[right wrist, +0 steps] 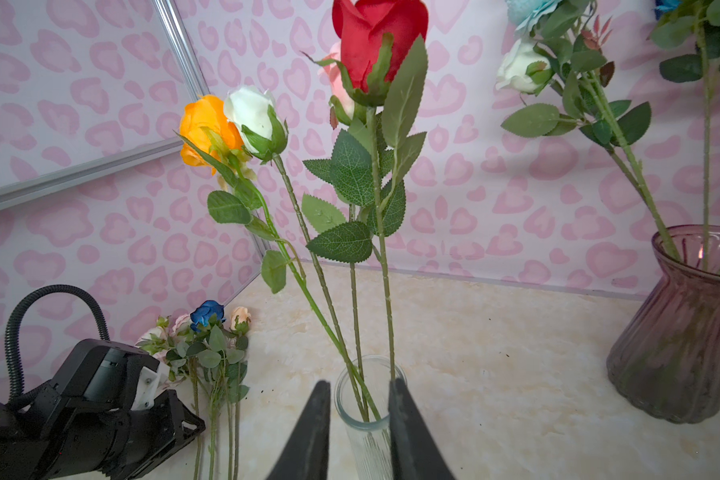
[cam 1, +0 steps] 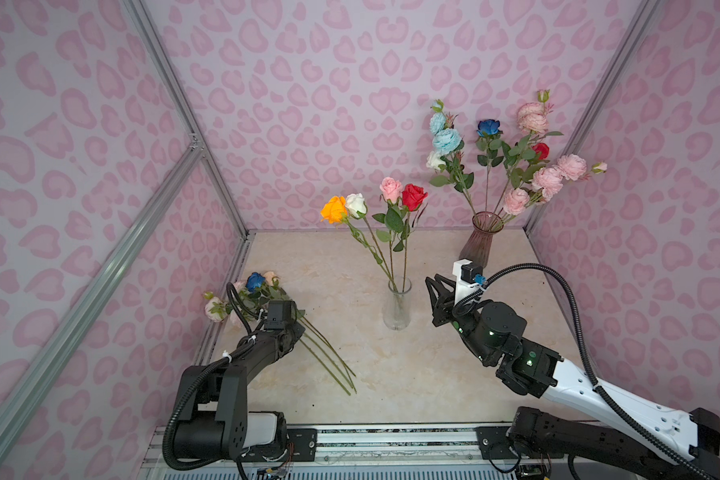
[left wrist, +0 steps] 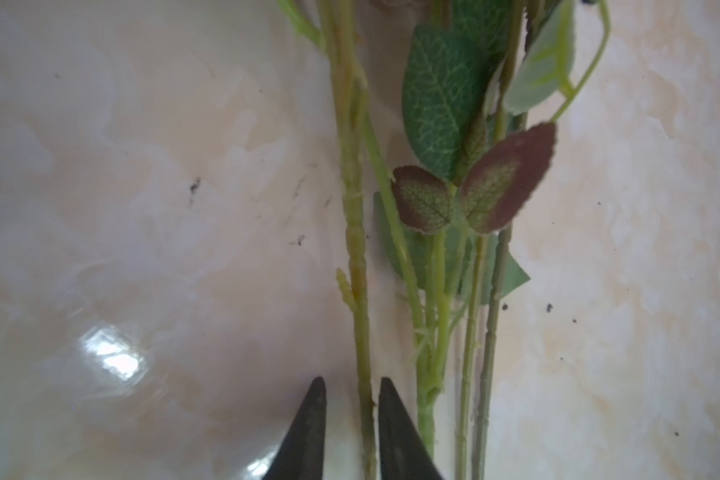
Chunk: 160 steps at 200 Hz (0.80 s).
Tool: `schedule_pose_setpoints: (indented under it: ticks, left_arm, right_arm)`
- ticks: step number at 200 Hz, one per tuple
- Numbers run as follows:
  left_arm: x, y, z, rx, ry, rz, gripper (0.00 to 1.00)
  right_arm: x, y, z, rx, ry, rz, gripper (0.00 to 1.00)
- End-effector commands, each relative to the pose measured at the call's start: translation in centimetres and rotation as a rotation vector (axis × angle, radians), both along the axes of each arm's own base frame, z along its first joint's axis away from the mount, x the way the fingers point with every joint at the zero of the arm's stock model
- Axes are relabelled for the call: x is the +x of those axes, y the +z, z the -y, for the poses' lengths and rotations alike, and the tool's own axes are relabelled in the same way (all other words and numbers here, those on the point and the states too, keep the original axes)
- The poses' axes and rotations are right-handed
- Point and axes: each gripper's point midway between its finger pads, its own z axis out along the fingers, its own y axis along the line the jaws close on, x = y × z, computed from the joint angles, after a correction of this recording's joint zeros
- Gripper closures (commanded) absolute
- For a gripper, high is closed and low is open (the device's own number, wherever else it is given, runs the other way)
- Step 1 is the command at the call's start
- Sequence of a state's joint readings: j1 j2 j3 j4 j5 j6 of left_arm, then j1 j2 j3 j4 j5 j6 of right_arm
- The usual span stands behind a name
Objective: Arrange the flowers into the vase
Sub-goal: 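Open the right gripper and withdraw while the left gripper grasps the pink carnation stem, then lift the pink carnation spray upright toward the right gripper with the left gripper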
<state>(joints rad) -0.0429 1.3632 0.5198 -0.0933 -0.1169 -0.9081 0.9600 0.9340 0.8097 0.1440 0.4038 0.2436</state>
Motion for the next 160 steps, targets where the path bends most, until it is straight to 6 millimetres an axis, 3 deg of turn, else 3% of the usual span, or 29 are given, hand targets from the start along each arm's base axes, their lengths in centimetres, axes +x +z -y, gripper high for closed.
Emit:
schedule_pose_setpoints:
  ticks: [1,61,108,160]
  left_arm:
    - [0.6,0.3,-0.2,0.008,0.005,0.011,0.76]
    - [1.0,0.8,-0.4,0.033,-0.009,0.021,0.75]
    - [0.8,0.2,-0.7,0.048,0.001,-0.011,0.75]
    - [1.0,-0.2,-0.5,0.033,0.004,-0.008,0.81]
  right_arm:
    - [0.1,0.3,0.2,0.015,-0.016,0.007,0.74]
    - [0.4,0.0,-0.3,-0.003,-0.01,0.003,0.74]
    - [0.1,1.2,0.4,0.015,-0.031,0.036,0.75]
    - [-0.1,1.2,1.1,0.009,-0.043,0.03,0.74]
